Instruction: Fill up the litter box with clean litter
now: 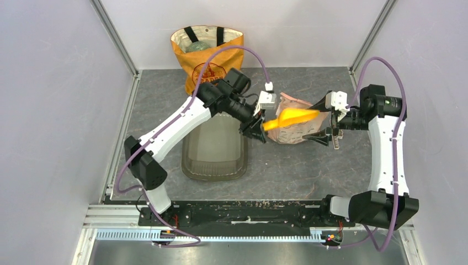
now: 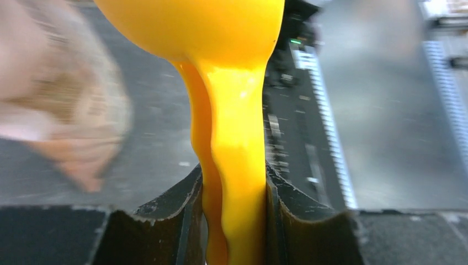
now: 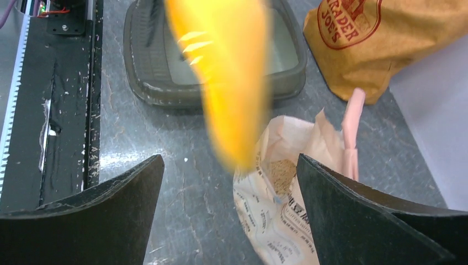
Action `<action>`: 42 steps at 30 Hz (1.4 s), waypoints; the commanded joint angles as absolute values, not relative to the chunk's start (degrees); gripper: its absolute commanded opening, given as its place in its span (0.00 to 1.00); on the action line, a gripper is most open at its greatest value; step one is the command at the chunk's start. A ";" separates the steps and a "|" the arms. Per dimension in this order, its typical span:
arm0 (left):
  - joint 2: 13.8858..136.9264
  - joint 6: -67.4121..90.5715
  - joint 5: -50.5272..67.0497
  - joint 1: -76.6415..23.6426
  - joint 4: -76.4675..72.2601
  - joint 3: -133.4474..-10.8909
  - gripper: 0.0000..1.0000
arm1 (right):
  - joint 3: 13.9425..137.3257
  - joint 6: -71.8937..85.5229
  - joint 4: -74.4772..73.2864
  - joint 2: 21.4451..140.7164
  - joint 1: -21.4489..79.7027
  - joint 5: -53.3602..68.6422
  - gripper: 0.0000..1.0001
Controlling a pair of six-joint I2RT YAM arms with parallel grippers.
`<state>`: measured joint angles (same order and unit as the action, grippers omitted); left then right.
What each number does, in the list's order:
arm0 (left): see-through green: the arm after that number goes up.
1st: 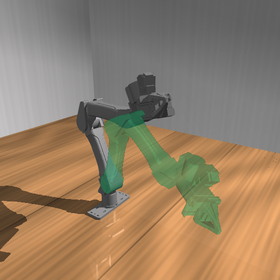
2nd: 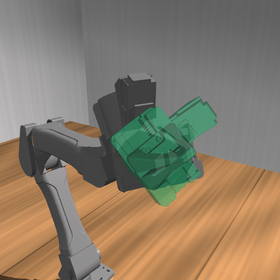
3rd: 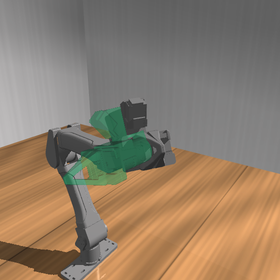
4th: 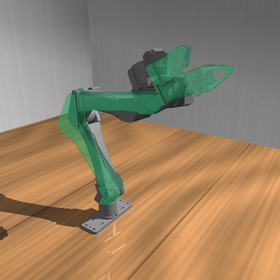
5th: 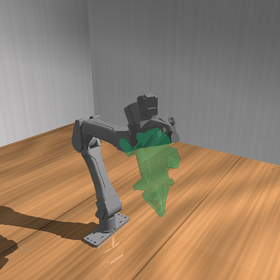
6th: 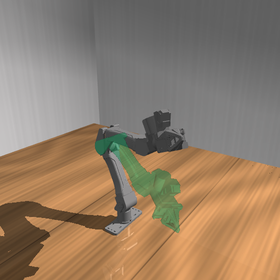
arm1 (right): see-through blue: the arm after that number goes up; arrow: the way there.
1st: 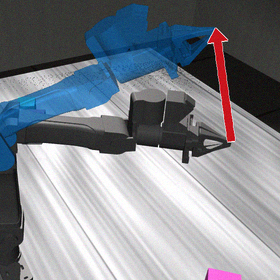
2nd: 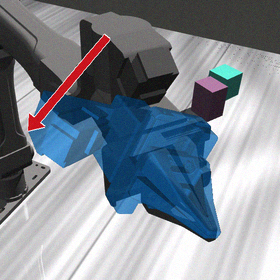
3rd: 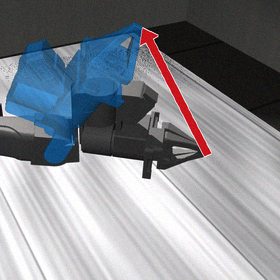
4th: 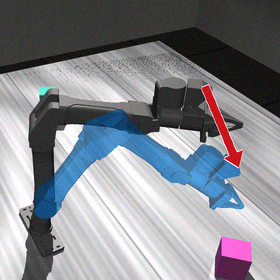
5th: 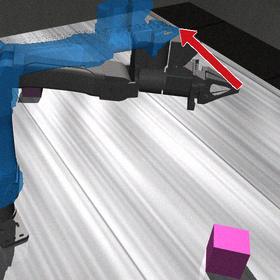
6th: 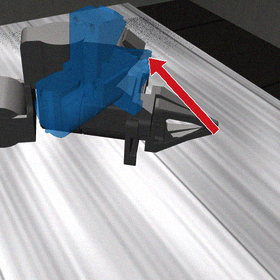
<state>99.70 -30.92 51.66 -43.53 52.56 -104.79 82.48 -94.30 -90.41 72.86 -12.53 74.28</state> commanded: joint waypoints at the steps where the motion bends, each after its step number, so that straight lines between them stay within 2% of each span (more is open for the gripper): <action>1: 103.31 -31.41 67.97 -44.56 70.36 -106.53 0.02 | 87.42 -92.70 -99.18 74.16 -10.88 79.33 0.97; 5: 105.59 -33.11 70.12 -44.41 75.49 -107.76 0.02 | 90.34 -85.41 -97.04 73.97 -10.81 77.53 0.94; 7: 106.52 -32.98 70.86 -44.21 76.33 -107.74 0.02 | 89.43 -84.23 -96.89 72.17 -10.74 76.73 0.89; 13: 107.78 -31.93 72.12 -44.12 76.12 -108.99 0.02 | 82.53 -61.65 -77.21 67.88 -8.44 73.16 0.51; 16: 108.00 -29.52 71.47 -44.07 74.97 -108.98 0.02 | 82.88 -55.53 -72.76 68.40 -8.22 73.23 0.42; 18: 108.27 -28.69 71.46 -44.12 75.09 -108.90 0.02 | 83.77 -54.66 -72.79 69.02 -8.17 73.75 0.43; 19: 108.52 -28.59 71.41 -44.10 75.30 -108.90 0.02 | 84.01 -53.89 -72.63 69.32 -8.07 73.91 0.48; 20: 108.77 -28.93 71.17 -44.08 75.93 -108.98 0.02 | 84.24 -53.37 -72.61 69.64 -7.95 73.98 0.59; 21: 108.95 -29.64 71.02 -44.13 76.68 -109.18 0.02 | 84.37 -53.10 -72.62 69.79 -7.84 74.15 0.62; 25: 110.12 -34.14 69.27 -44.37 81.21 -110.50 0.02 | 83.46 -53.97 -74.68 70.05 -6.03 73.47 0.46; 29: 111.35 -35.77 68.19 -44.45 83.17 -112.66 0.02 | 81.40 -56.51 -77.13 70.04 -3.33 71.25 0.38; 30: 111.82 -36.26 67.84 -44.60 83.92 -113.27 0.02 | 81.40 -56.06 -76.94 70.19 -3.05 71.24 0.32; 31: 112.27 -36.71 67.50 -44.73 84.70 -113.88 0.02 | 81.62 -55.42 -76.85 70.44 -2.84 71.32 0.21; 32: 112.70 -36.38 66.65 -44.76 85.00 -114.51 0.04 | 82.09 -54.22 -76.64 70.64 -2.73 71.52 0.03; 33: 112.90 -35.29 65.76 -44.54 84.75 -115.20 0.16 | 82.53 -52.20 -75.93 71.03 -2.72 71.56 0.00; 34: 112.69 -33.18 64.78 -43.82 83.57 -115.62 0.34 | 82.93 -47.32 -74.31 71.38 -2.72 70.94 0.00; 36: 110.11 -23.83 62.86 -40.94 76.14 -114.16 0.60 | 83.73 -38.88 -72.37 72.48 -2.81 69.32 0.00; 38: 104.37 -9.25 58.74 -36.89 60.20 -109.06 0.69 | 84.77 -33.40 -72.26 73.14 -2.89 69.15 0.00; 40: 96.64 1.18 54.93 -32.18 46.09 -102.34 0.85 | 84.19 -25.17 -68.22 72.26 -2.90 69.28 0.00; 42: 89.07 10.40 53.01 -28.58 32.74 -94.31 0.86 | 81.48 -15.62 -59.69 70.06 -2.90 68.48 0.00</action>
<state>104.60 -13.47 60.23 -36.71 63.07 -103.53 82.11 -36.53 -70.26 73.19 -3.27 66.50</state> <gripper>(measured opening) 0.843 0.134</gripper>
